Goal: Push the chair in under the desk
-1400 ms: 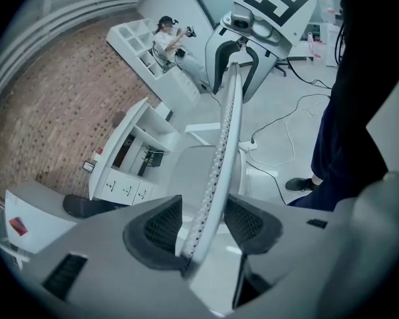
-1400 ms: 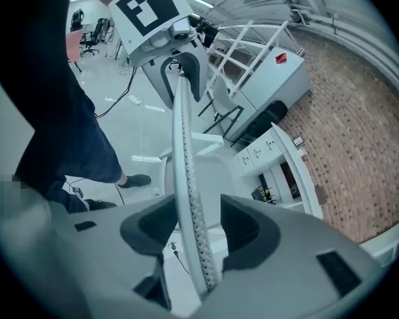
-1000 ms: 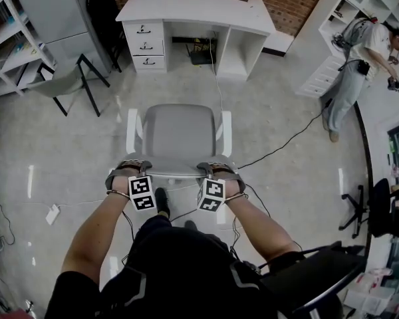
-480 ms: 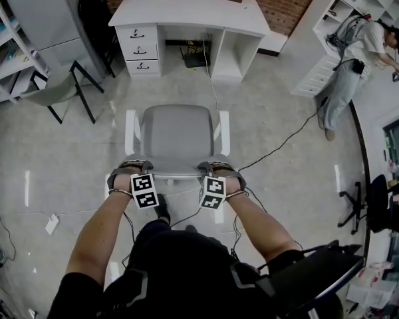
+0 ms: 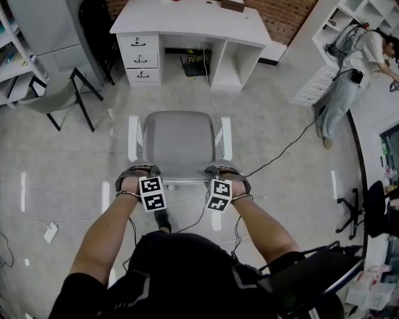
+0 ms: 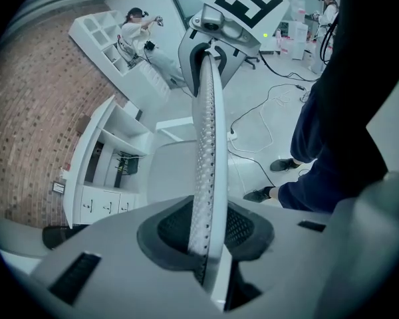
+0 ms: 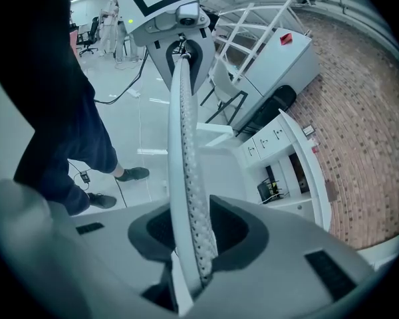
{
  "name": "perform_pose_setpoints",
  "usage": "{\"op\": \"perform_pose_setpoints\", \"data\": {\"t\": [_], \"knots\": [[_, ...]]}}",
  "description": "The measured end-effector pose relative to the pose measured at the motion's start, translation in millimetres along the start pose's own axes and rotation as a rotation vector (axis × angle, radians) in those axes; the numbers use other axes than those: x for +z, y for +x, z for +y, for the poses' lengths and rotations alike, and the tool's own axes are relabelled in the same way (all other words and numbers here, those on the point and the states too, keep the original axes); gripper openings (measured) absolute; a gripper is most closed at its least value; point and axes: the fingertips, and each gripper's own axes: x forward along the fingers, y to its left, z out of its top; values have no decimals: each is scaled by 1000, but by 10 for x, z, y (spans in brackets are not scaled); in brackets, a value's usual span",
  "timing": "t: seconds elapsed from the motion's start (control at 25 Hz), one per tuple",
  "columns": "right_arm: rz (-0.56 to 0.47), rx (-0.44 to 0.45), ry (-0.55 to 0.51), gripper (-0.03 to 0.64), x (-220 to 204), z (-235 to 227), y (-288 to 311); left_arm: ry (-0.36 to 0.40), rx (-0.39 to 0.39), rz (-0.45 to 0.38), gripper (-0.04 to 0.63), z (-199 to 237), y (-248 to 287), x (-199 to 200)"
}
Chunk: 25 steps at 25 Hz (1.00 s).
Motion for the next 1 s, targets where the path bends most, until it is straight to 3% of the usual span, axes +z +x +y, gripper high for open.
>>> {"op": "perform_pose_setpoints", "data": {"t": [0.2, 0.6, 1.0], "knots": [[13, -1, 1, 97, 61, -152, 114, 28, 12, -3, 77, 190, 68, -71], [53, -4, -7, 97, 107, -416, 282, -22, -44, -80, 66, 382, 130, -141], [88, -2, 31, 97, 251, -580, 450, 18, -58, -91, 58, 629, 204, -332]]}}
